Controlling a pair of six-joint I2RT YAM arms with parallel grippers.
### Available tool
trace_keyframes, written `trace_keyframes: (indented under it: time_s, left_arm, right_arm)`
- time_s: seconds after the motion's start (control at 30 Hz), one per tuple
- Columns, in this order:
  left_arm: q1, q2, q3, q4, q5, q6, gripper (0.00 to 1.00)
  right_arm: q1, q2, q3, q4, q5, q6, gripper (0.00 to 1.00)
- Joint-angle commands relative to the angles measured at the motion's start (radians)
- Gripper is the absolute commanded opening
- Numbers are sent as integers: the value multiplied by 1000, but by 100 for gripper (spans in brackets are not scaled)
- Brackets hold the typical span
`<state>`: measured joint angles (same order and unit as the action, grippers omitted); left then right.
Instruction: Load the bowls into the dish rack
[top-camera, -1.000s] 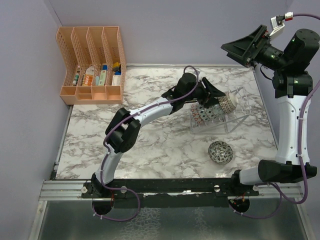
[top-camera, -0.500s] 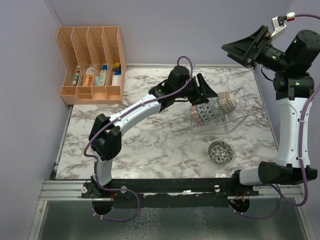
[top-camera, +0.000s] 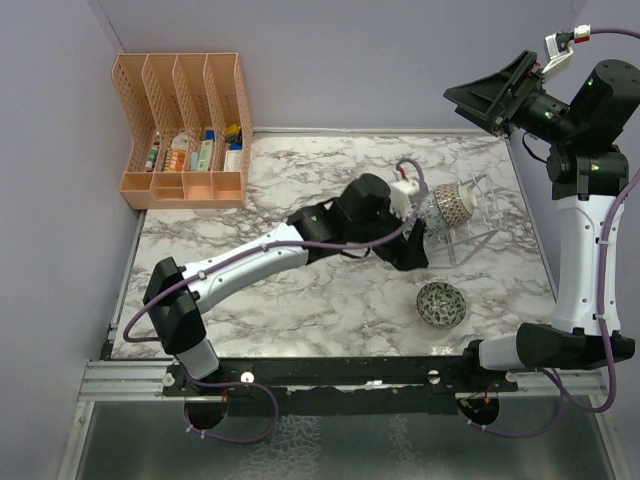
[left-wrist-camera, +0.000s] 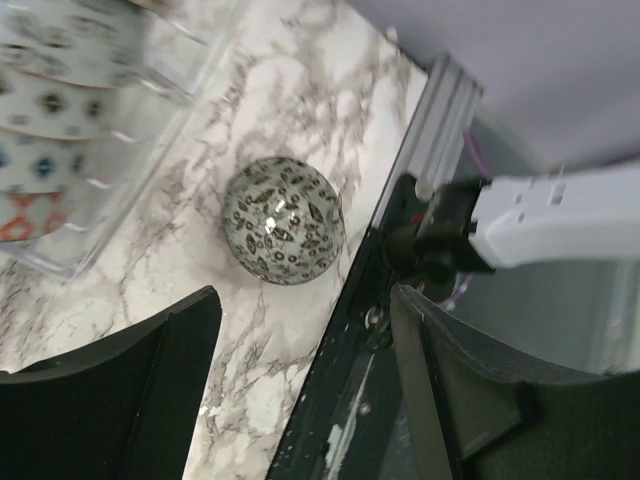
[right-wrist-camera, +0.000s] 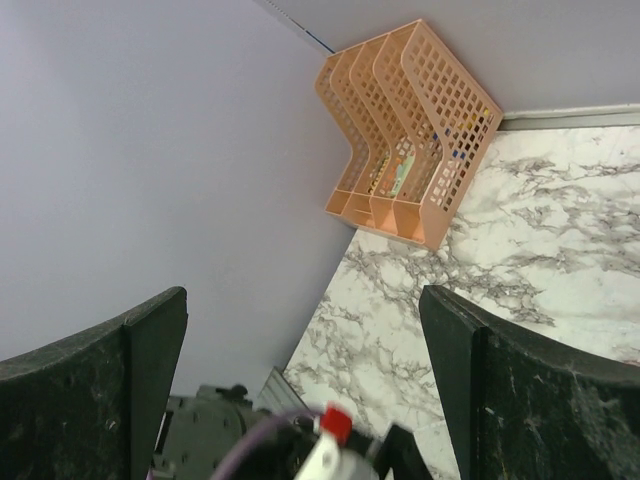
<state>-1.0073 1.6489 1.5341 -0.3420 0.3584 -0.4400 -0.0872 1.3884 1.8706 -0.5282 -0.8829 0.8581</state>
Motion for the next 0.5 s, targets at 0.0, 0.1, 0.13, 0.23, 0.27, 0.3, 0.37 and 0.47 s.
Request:
trace_keyframes:
  time_s: [0.0, 0.1, 0.13, 0.23, 0.27, 0.3, 0.37, 0.47]
  left_arm:
    - [-120, 6, -54, 25, -73, 289, 73]
    - [-193, 40, -60, 51, -110, 400, 75]
    - [-216, 75, -57, 59, -117, 434, 76]
    - [-270, 142, -41, 77, -140, 503, 79]
    - [-285, 166, -30, 82, -144, 521, 79]
    - [-294, 186, -19, 85, -146, 539, 79]
    - [-305, 227, -14, 113, -147, 567, 82]
    - [-316, 276, -11, 144, -156, 608, 84]
  right_arm:
    - [-6, -18, 26, -36, 27, -10, 100]
    - [-6, -23, 24, -44, 26, -10, 100]
    - [-6, -24, 23, -51, 24, -13, 100]
    - [-6, -28, 25, -70, 27, -27, 100]
    - [-6, -30, 25, -76, 27, -32, 100]
    - [-6, -31, 25, -81, 26, -36, 100]
    - [-6, -31, 25, -89, 23, -41, 100]
    - [-6, -32, 20, -96, 20, -47, 100]
